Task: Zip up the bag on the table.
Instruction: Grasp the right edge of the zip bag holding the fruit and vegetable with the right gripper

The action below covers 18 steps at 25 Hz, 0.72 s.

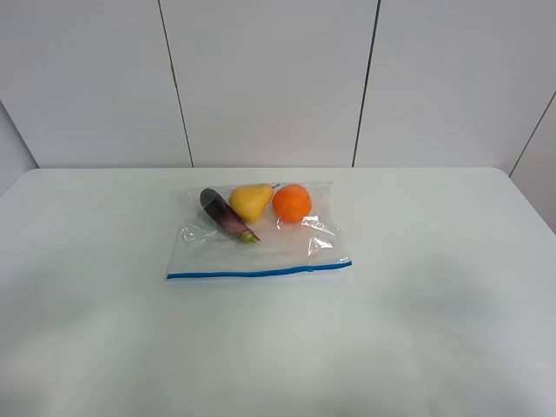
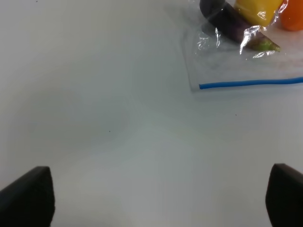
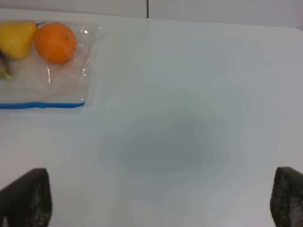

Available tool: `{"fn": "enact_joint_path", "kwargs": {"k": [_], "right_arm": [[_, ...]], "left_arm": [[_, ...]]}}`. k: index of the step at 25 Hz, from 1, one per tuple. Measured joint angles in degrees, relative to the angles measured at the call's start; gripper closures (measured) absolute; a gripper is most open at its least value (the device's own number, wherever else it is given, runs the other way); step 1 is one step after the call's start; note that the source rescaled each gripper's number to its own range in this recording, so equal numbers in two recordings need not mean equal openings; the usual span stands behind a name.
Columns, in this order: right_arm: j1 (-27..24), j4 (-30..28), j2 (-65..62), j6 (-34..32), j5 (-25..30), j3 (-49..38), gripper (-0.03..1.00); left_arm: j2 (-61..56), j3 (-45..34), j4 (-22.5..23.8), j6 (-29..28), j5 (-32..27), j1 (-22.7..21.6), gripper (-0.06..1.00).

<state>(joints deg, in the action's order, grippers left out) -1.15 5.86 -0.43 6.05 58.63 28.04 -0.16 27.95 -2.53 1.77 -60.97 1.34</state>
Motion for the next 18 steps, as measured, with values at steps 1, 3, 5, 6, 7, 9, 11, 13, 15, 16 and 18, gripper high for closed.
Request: {"fn": "enact_joint_path", "kwargs": {"k": [1, 3, 5, 6, 7, 9, 11, 13, 15, 16, 18], "right_arm": [[0.00, 0.00, 0.00, 0.00, 0.00, 0.00, -0.03], [0.00, 0.00, 0.00, 0.00, 0.00, 0.00, -0.03], [0.00, 0.00, 0.43, 0.00, 0.00, 0.00, -0.03], [0.00, 0.00, 1.26, 0.00, 0.00, 0.36, -0.03], [0.00, 0.00, 3.03, 0.00, 0.00, 1.03, -0.03], [0.00, 0.00, 7.94, 0.00, -0.50, 3.19, -0.03], [0.00, 0.00, 15.21, 0.00, -1.77, 6.76, -0.03], [0.00, 0.08, 23.03, 0.00, -2.57, 10.82, -0.03], [0.00, 1.30, 31.86, -0.05, -3.08, 15.39, -0.03], [0.00, 2.03, 35.58, -0.05, -3.30, 17.23, -0.03], [0.00, 4.32, 44.30, -0.17, -3.72, 21.28, -0.03]], "left_arm": [[0.00, 0.00, 0.00, 0.00, 0.00, 0.00, -0.06], [0.00, 0.00, 0.00, 0.00, 0.00, 0.00, -0.06], [0.00, 0.00, 0.00, 0.00, 0.00, 0.00, -0.06], [0.00, 0.00, 0.00, 0.00, 0.00, 0.00, -0.06], [0.00, 0.00, 0.00, 0.00, 0.00, 0.00, -0.06], [0.00, 0.00, 0.00, 0.00, 0.00, 0.00, -0.06], [0.00, 0.00, 0.00, 0.00, 0.00, 0.00, -0.06], [0.00, 0.00, 0.00, 0.00, 0.00, 0.00, -0.06], [0.00, 0.00, 0.00, 0.00, 0.00, 0.00, -0.06], [0.00, 0.00, 0.00, 0.00, 0.00, 0.00, -0.06], [0.00, 0.00, 0.00, 0.00, 0.00, 0.00, -0.06]]}}
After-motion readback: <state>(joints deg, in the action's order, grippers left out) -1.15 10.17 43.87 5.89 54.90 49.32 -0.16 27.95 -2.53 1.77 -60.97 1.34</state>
